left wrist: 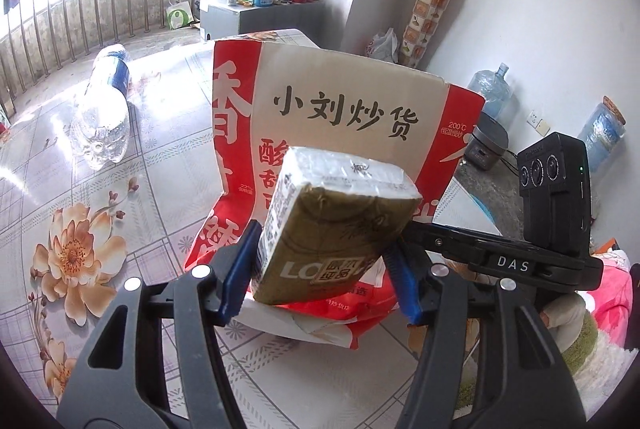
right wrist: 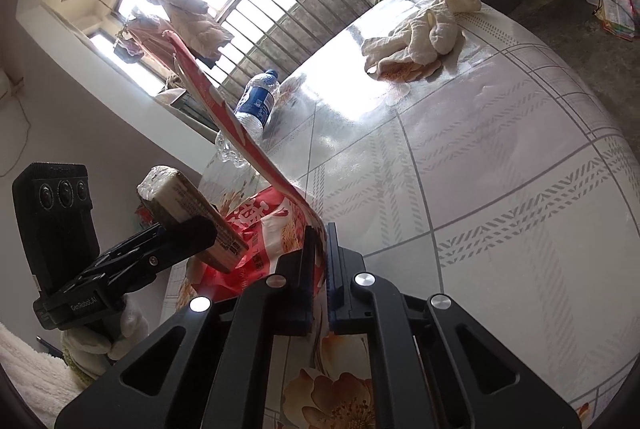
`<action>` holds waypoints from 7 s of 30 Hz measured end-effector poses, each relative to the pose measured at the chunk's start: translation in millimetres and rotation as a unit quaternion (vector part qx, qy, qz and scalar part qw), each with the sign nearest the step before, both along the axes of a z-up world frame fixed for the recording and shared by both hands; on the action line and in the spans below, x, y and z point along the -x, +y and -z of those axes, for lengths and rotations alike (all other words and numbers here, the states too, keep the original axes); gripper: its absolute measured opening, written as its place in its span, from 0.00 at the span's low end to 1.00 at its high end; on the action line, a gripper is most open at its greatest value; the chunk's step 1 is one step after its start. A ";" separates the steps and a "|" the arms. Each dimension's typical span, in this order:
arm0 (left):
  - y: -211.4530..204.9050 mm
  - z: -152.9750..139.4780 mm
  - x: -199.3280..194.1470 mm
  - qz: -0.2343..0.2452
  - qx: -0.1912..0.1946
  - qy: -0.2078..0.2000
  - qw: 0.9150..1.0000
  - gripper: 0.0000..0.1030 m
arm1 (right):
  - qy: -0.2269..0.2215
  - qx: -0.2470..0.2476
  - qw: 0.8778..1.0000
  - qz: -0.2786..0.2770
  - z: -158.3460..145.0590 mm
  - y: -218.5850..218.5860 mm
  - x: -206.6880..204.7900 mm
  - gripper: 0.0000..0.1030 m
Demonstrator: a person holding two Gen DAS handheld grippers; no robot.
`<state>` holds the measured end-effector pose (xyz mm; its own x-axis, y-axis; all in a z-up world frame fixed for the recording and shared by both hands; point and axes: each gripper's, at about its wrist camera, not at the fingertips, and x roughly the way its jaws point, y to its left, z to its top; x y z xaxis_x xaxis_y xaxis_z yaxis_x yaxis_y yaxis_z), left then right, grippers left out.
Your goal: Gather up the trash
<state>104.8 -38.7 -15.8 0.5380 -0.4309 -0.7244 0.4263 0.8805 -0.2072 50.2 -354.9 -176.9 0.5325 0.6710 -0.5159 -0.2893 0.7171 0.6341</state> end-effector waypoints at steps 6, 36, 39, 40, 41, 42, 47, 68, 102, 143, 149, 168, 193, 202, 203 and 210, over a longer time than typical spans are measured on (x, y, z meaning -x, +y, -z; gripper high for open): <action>3.3 -3.6 13.6 0.002 0.006 -0.010 1.000 0.54 | -0.004 -0.005 1.000 0.008 -3.1 -6.0 7.1 0.04; 14.1 -46.5 56.8 -0.005 0.002 -0.071 0.997 0.54 | -0.022 -0.029 0.996 0.077 -16.0 -43.4 31.1 0.03; 14.3 -47.7 59.0 -0.007 0.000 -0.075 0.997 0.54 | -0.027 -0.033 0.995 0.088 -17.8 -51.1 34.1 0.03; 13.9 -48.4 59.3 -0.007 -0.001 -0.077 0.997 0.54 | -0.029 -0.036 0.995 0.091 -18.8 -53.8 36.0 0.03; 13.7 -48.8 59.6 -0.006 -0.001 -0.078 0.997 0.54 | -0.031 -0.037 0.994 0.095 -20.0 -56.7 37.4 0.03; 13.4 -49.3 59.6 -0.006 -0.002 -0.079 0.997 0.54 | -0.034 -0.039 0.994 0.100 -21.1 -60.1 39.2 0.03; 7.7 -51.8 60.8 0.001 -0.007 -0.083 0.996 0.54 | -0.046 -0.047 0.990 0.124 -26.9 -78.1 47.6 0.03; -205.4 -61.2 0.7 0.267 0.045 -0.014 0.962 0.54 | -0.018 0.088 0.880 0.467 -28.4 -254.5 135.3 0.03; -350.8 15.1 -71.7 0.263 0.017 0.123 0.957 0.79 | 0.086 0.091 0.841 0.526 66.6 -327.5 94.2 0.46; 183.7 -6.7 -132.8 -0.216 0.105 0.000 0.971 0.80 | 0.008 0.185 0.966 0.179 -57.9 -4.7 -142.5 0.83; 177.7 18.9 -179.8 -0.225 0.109 0.030 0.968 0.80 | 0.049 0.229 0.954 0.187 -33.0 4.3 -194.6 0.77; 156.9 55.7 -172.2 -0.209 0.114 0.102 0.966 0.62 | 0.003 0.265 0.961 0.078 -33.2 82.2 -171.3 0.20; 137.5 33.1 15.9 -0.115 0.183 0.108 0.970 0.68 | 0.049 0.197 0.979 0.016 -55.4 81.0 -0.9 0.64; 178.3 4.0 20.7 -0.132 0.203 0.031 0.970 0.68 | -0.019 0.153 0.986 0.059 -108.8 78.1 4.5 0.65; 183.9 5.2 19.4 -0.140 0.197 0.027 0.970 0.68 | -0.023 0.148 0.987 0.049 -110.8 83.0 5.3 0.65; 188.9 41.0 6.3 -0.170 0.161 0.062 0.970 0.61 | 0.017 0.125 0.992 -0.023 -88.0 142.3 -10.3 0.65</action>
